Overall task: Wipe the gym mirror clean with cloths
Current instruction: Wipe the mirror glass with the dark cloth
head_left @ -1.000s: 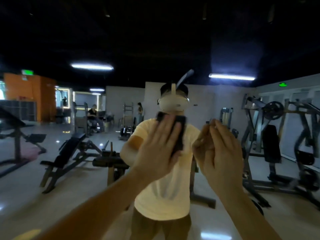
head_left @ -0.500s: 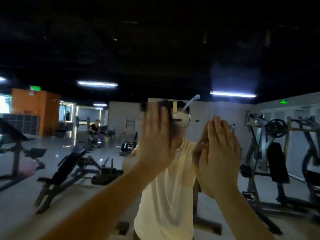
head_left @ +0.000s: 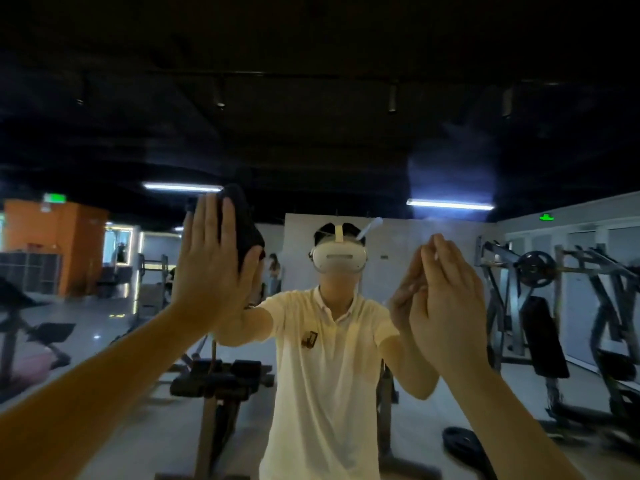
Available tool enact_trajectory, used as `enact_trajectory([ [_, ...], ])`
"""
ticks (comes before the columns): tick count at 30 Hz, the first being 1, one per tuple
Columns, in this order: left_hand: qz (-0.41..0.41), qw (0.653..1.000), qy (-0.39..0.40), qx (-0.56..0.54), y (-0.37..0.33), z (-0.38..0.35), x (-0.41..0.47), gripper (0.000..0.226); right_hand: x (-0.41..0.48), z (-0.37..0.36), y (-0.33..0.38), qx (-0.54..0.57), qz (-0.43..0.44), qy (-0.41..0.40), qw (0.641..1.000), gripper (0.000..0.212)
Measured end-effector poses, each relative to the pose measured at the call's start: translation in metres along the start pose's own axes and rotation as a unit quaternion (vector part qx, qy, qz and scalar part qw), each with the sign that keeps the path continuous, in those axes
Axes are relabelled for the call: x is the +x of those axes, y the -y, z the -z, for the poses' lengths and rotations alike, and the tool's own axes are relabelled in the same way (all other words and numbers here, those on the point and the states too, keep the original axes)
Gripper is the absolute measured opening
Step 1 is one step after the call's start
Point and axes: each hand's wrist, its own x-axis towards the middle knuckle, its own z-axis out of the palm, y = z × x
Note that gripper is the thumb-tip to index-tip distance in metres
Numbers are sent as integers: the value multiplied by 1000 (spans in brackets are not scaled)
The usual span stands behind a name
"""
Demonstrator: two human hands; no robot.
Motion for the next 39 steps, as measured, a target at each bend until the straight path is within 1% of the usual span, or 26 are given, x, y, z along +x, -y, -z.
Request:
enact_trajectory([
  [2, 29, 999, -12, -21, -11, -1, 11, 82, 0, -3, 0, -12, -5, 5, 1000, 63],
  [3, 28, 999, -18, -32, -27, -2, 15, 82, -1, -4, 0, -12, -3, 7, 1000, 62],
  [5, 0, 999, -17, -43, -70, -7, 20, 83, -1, -2, -3, -1, 11, 5, 1000, 60],
  [8, -92, 994, -14, -58, -154, -19, 24, 85, 0, 6, -9, 49, 28, -7, 998, 61],
  [10, -186, 981, -7, -47, -204, -29, 19, 86, 1, 14, -11, 122, 0, -8, 992, 62],
  [12, -249, 968, 1, -17, -225, -36, 13, 88, 1, 19, -13, 202, -45, -13, 978, 59],
  [14, -277, 961, -7, -7, -213, -33, 15, 83, 2, 23, -10, 233, -64, -13, 970, 62],
  [16, -280, 960, -13, -3, -180, -23, 21, 80, 5, 24, -6, 203, -60, -16, 977, 62],
  [18, -218, 976, -21, 8, -132, -16, 27, 82, 9, 17, -1, 164, -55, -35, 984, 49],
  [20, -126, 991, -32, 21, -74, -8, 30, 81, 14, 9, 6, 141, -60, -44, 987, 44],
  [22, -46, 998, -23, 24, -28, 2, 30, 77, 17, 3, 13, 126, -61, -44, 989, 45],
  [23, -27, 999, -19, 23, -17, 4, 31, 77, 18, 1, 16, 120, -55, -45, 990, 49],
  [25, -8, 999, -33, 1, -27, 4, 32, 77, 17, -3, 19, 109, -38, -42, 992, 60],
  [27, -21, 999, -42, -20, -62, -2, 30, 77, 15, -5, 19, 95, -33, -41, 994, 61],
  [28, -47, 998, -39, -25, -84, -8, 28, 77, 14, -6, 18, 85, -35, -41, 995, 58],
  [30, -127, 990, -33, -49, -132, -20, 19, 77, 12, -8, 16, 70, -40, -41, 996, 56],
  [32, -227, 972, -20, -52, -174, -29, 11, 75, 12, -8, 13, 72, -44, -29, 996, 64],
  [34, -295, 955, -1, -10, -188, -32, 9, 74, 11, -4, 11, 91, -49, -27, 994, 68],
  [35, -309, 951, -6, 0, -183, -31, 12, 73, 10, -2, 10, 97, -48, -30, 994, 69],
  [36, -306, 952, -14, 4, -170, -27, 15, 72, 9, 0, 10, 100, -44, -32, 994, 69],
  [37, -285, 958, -20, 1, -153, -23, 18, 70, 8, 2, 11, 101, -40, -37, 993, 69],
  [39, -195, 980, -42, -11, -109, -16, 25, 68, 9, 1, 13, 96, -37, -42, 994, 66],
])
